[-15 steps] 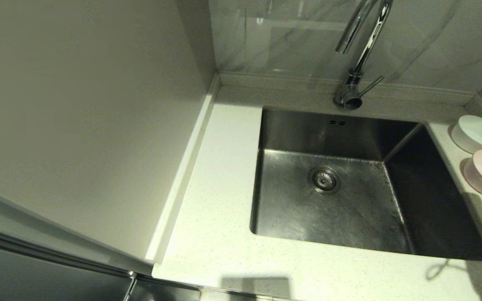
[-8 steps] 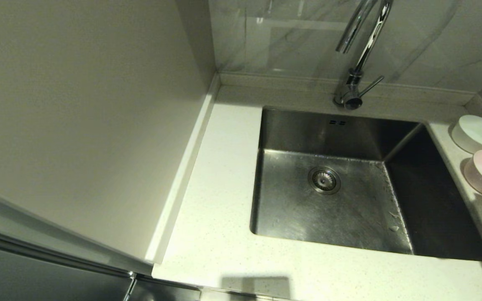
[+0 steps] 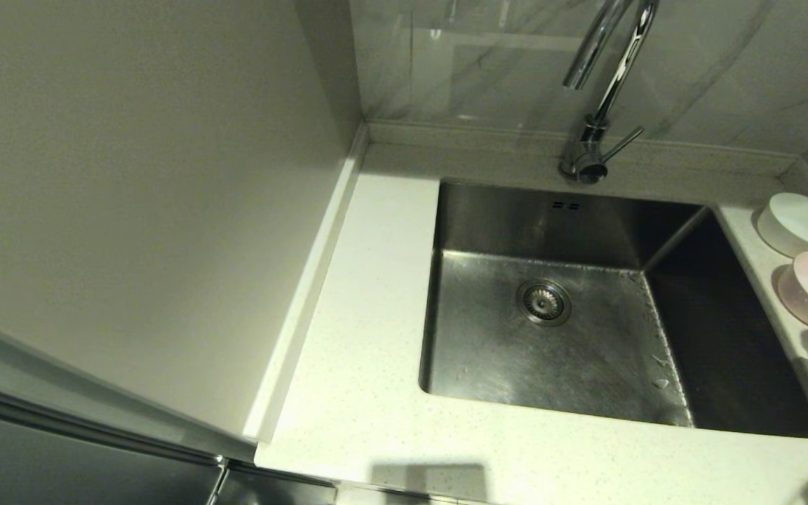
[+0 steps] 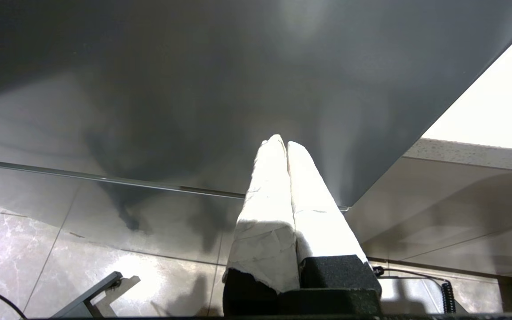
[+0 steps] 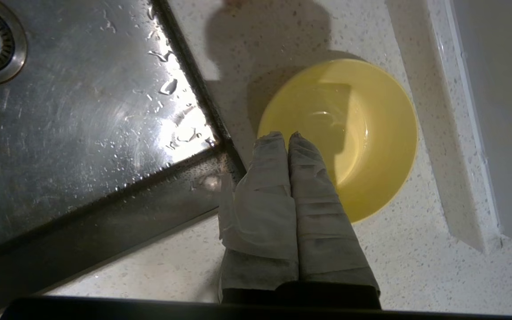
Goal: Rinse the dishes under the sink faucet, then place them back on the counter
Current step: Put a bowl into the sink
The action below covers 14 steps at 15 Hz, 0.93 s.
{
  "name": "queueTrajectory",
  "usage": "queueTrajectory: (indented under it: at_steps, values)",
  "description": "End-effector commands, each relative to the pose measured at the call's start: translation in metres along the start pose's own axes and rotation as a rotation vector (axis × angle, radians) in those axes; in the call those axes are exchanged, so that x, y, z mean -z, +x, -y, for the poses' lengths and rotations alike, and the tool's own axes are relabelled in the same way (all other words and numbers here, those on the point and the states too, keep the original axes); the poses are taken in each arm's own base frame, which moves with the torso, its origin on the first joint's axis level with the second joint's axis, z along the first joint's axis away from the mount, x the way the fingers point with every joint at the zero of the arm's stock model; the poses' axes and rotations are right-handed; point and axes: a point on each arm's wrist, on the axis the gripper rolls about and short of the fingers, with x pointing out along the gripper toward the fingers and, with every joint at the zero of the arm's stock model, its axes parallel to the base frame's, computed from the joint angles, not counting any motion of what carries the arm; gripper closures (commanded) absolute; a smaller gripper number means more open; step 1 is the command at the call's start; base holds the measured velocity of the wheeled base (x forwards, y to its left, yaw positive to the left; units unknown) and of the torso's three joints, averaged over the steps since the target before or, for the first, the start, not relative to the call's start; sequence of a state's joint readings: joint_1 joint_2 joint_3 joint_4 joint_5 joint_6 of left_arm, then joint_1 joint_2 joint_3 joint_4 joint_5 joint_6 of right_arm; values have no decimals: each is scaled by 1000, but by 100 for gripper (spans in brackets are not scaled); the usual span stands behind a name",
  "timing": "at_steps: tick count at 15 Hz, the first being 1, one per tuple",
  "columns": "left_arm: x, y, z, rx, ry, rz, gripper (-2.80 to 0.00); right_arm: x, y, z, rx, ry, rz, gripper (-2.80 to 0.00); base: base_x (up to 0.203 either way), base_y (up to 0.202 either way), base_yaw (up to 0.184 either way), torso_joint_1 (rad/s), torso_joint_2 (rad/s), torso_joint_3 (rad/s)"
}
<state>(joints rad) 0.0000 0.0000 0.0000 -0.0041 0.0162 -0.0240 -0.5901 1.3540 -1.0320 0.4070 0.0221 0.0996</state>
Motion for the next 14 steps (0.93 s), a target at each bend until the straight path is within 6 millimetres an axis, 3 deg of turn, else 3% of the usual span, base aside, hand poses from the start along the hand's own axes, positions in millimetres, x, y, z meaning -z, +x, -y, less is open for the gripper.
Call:
queueTrajectory:
  at_steps: [1, 14]
  values:
    - [0, 0, 0, -1, -1, 2, 0, 2, 3, 3, 8, 9, -17, 0, 0, 0, 0, 0, 0, 0]
    - [0, 0, 0, -1, -1, 2, 0, 13, 35, 5, -17, 7, -59, 0, 0, 0, 0, 0, 0, 0]
